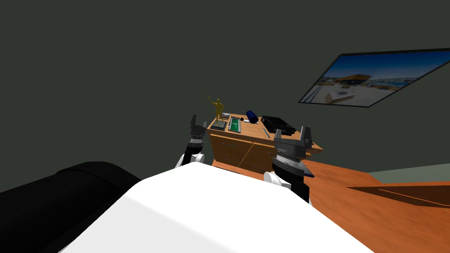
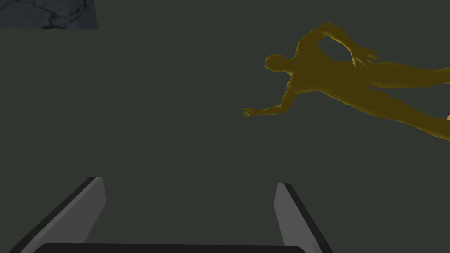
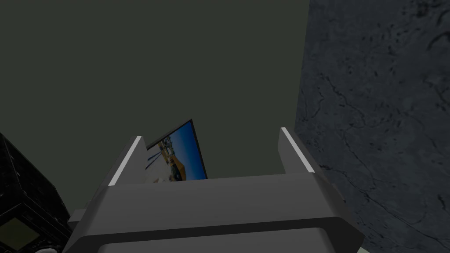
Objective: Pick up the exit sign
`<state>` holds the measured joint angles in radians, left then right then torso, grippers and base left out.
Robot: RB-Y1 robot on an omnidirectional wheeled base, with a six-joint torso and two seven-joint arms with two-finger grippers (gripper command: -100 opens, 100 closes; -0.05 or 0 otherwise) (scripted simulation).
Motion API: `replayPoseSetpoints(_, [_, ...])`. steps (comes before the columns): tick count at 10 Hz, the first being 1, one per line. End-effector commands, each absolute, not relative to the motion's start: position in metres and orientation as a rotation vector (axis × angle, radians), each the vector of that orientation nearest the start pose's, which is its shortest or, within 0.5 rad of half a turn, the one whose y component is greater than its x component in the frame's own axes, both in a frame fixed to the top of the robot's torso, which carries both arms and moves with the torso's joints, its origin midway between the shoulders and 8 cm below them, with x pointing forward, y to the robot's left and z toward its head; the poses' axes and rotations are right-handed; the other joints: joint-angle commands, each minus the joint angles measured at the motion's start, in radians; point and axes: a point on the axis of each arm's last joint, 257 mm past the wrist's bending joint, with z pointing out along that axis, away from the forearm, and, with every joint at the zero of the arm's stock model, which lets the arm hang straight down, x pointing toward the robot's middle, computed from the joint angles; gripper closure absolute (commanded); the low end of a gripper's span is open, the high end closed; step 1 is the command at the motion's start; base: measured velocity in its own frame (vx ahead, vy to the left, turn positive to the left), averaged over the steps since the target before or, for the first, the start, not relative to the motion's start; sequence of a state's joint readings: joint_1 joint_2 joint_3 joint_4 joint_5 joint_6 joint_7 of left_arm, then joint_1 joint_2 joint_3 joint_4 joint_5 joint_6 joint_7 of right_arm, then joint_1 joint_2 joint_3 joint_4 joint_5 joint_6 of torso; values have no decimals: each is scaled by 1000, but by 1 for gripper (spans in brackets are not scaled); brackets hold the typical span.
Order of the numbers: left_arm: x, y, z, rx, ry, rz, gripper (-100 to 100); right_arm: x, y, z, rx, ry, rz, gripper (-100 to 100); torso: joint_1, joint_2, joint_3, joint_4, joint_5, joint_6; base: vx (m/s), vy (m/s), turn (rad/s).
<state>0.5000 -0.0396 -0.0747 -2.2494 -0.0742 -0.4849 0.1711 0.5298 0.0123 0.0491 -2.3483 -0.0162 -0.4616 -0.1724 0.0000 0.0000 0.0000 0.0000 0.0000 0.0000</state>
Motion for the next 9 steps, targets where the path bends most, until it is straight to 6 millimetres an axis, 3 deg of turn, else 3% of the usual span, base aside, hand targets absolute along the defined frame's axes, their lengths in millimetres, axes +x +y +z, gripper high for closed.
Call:
replayPoseSetpoints(1, [361,245,7,-748,656,-1481,-100,336,-269,38,745,539,1512,0,0,0,0,0,0,0,-7,-26,-46])
replayPoseSetpoints(9, [383,228,-2,-778,818,-1473,-100,336,-268,38,745,539,1512,0,-3,0,0,0,-1,0,-7,-51,-40])
